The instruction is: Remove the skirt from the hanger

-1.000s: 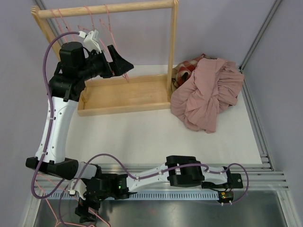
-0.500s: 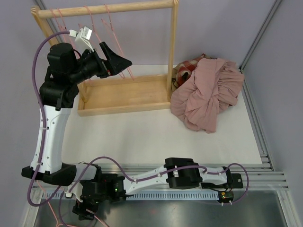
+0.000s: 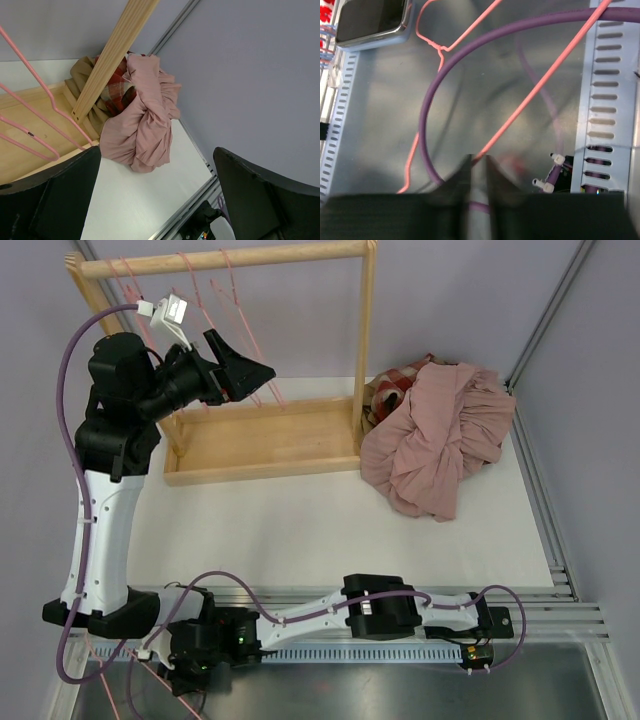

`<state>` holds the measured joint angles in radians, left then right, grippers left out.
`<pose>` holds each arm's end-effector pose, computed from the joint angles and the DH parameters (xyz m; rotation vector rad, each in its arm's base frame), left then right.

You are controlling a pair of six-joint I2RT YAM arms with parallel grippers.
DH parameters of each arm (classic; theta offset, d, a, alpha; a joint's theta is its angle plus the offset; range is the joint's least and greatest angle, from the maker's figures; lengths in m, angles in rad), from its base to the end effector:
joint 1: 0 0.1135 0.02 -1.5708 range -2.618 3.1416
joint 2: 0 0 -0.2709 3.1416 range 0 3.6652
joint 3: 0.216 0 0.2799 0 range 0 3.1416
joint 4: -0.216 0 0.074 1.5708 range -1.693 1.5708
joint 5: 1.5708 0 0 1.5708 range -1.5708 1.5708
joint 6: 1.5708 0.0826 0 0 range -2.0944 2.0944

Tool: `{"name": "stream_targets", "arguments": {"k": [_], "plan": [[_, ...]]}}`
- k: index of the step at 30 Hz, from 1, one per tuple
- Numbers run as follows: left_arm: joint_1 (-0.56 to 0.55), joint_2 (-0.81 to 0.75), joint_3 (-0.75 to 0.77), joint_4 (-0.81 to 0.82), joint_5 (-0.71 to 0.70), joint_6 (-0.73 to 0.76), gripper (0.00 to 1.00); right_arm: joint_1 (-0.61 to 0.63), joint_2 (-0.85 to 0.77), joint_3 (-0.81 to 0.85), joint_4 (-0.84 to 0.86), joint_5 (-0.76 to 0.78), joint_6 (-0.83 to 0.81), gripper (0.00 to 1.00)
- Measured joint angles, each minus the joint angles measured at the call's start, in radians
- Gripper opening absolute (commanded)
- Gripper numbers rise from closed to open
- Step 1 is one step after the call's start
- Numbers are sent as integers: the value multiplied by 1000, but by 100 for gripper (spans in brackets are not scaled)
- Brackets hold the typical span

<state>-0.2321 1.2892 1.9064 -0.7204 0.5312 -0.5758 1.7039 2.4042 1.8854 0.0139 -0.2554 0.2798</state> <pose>0.2603 -0.1045 0.5659 0.1216 1.7667 -1.0398 -0.1033 0.6141 0.1377 -1.7121 1.7044 1.3586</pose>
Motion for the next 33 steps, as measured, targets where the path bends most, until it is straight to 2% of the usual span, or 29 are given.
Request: {"name": "stream_targets", "arguments": {"k": [1, 3, 7, 8, 9, 11, 13, 17, 20, 26, 33], "plan": [[0, 0, 0, -2, 0, 2, 99, -3, 11, 16, -12, -14, 6, 46], [0, -2, 0, -7, 0, 3, 99, -7, 34, 56, -34, -45, 5, 59], [0, -2, 3, -12, 0, 2, 99, -9, 85, 123, -72, -138, 5, 61], [0, 3, 13, -17, 1, -1, 99, -9, 95, 134, -79, -159, 5, 58], [0, 12, 30, -16, 3, -5, 99, -9, 103, 143, -90, -177, 5, 39], [0, 23, 50, -7, 6, -11, 99, -10, 116, 161, -109, -204, 4, 15], [0, 26, 55, 4, 11, -20, 99, -11, 128, 185, -125, -222, 43, 0], [1, 32, 57, 8, 16, -23, 99, -11, 129, 204, -139, -240, 80, 0], [1, 32, 54, 7, 16, -16, 99, -11, 101, 144, -133, -207, 78, 0], [3, -47, -89, -35, -23, 70, 99, -6, -83, -144, -81, 16, 62, 0], [6, -153, -258, -121, -168, 190, 99, 23, -376, -405, -71, 279, -32, 0]]}}
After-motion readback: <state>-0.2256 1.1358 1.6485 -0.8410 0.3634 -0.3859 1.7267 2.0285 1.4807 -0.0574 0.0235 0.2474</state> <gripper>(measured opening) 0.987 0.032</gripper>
